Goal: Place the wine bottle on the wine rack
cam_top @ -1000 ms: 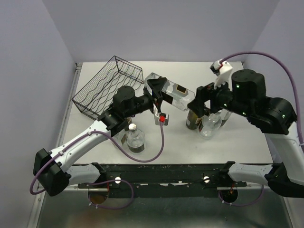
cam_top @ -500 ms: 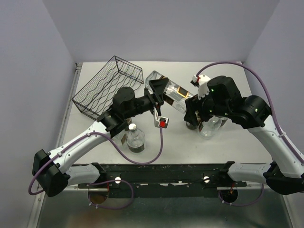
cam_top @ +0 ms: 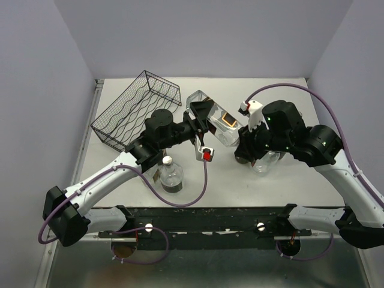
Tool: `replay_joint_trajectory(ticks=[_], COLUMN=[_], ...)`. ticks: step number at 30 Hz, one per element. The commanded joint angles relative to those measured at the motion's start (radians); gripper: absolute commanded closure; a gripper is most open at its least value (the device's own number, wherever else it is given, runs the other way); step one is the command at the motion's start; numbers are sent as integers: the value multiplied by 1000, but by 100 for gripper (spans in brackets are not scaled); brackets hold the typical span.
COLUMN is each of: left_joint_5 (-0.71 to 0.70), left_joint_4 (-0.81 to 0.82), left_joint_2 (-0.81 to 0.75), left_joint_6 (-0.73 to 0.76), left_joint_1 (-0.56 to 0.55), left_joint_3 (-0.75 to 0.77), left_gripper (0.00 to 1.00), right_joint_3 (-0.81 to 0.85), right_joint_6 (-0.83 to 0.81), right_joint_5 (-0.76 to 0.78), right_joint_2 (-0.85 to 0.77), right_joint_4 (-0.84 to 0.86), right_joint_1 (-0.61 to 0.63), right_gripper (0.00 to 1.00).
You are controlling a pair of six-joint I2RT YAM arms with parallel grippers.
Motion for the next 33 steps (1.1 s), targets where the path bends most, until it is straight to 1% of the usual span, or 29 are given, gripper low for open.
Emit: replay_joint_trajectory(ticks=[1,2,3,6,7,8,9,10,12,13,14,17,19,23,26,28,31,32,33], left_joint_5=[32,35,36,41,44,48,53,58,56,50,38,-5,-25,-27,-36,-79,-129,-161,-219], left_joint_4=[145,145,144,139,141,147,156,162,168,168,167,194,221,150,153,173,127,132,153], left_joint_2=[-26,-26,-24,-23,-23,-26,-30,-33,-36,-36,-33,-29,-35,-64,-88,-108,-159,-176,-190], left_joint_6=[-49,-49,-55,-66,-67,-72,-77,-80,-78,-75,-68,-31,-38,-54,-101,-191,-374,-459,-580], left_joint_1=[-8,-8,-8,-8,-8,-8,-8,-8,-8,-8,-8,-8,-8,-8,-10,-8,-8,-8,-8], left_joint_3=[87,87,90,94,93,88,79,70,56,48,42,19,-4,-6,-16,-15,25,39,53], left_gripper=[100,100,100,100,90,77,60,48,31,14,1,1,1,1,1,1,1,1,1], right_joint_3=[-19,-19,-17,-19,-20,-20,-17,-13,-8,-7,-3,-38,-49,-8,18,24,6,-5,-14], right_joint_6=[35,38,41,46,49,54,58,61,72,77,80,98,98,95,100,95,88,86,83], right_joint_5=[42,46,51,55,58,60,68,71,71,71,71,140,169,201,236,239,232,235,233], right_joint_2=[5,6,9,2,-3,-6,-8,-12,-20,-23,-26,-60,-73,-41,-9,11,41,55,67], right_joint_4=[50,50,50,63,74,80,86,94,114,126,140,235,287,326,346,359,393,405,416], right_joint_1=[-13,-13,-14,-13,-14,-13,-13,-13,-13,-13,-13,-13,-13,-13,-13,-11,-13,-13,-13], right_gripper=[83,89,98,99,99,99,99,99,99,99,99,99,99,99,99,99,100,100,100])
